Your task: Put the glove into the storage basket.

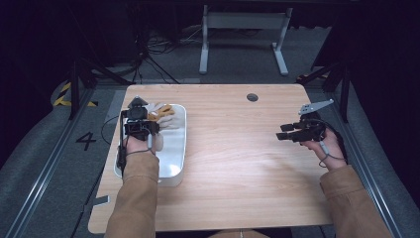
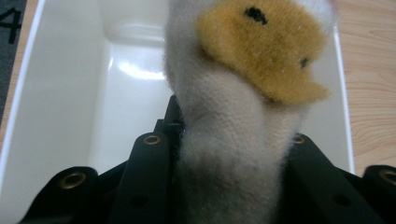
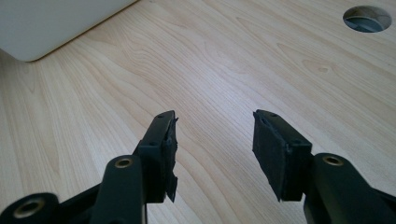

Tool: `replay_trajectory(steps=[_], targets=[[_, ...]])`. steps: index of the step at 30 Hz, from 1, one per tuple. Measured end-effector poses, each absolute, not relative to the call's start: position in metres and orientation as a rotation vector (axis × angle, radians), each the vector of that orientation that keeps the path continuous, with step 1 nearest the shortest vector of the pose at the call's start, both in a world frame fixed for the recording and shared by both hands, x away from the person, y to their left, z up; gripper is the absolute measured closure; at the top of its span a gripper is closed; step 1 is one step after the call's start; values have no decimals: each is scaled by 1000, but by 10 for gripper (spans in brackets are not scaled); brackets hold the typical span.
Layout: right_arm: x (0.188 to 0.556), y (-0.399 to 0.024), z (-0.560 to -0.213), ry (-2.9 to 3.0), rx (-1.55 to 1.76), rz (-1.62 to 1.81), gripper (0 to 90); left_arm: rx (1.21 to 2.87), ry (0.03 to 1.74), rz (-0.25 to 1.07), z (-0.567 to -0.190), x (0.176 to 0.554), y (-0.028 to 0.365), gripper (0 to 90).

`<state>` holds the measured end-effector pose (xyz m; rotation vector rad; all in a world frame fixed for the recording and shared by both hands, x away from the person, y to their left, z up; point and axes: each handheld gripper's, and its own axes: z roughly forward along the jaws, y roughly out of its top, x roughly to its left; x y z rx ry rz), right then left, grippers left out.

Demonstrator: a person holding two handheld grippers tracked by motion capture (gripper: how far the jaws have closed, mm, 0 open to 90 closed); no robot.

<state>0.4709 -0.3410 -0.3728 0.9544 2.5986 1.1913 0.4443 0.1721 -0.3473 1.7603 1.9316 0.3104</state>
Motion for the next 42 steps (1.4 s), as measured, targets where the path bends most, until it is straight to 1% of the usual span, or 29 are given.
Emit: replay_trajectory(steps=[16,28,37,42], targets=[[470,-343,-375,2599,964,1186,497,1751,2029,216,-390,451,179,686],[471,-343,-377,2605,970,1180,497,1770,2050,194,-400,451,182,684],[472,-344,-378,2609,969,1177,495,1785,2070,144,-411,452,182,677],[472,-345,-379,2607,973,1176,495,1809,2072,156,-415,452,180,673]])
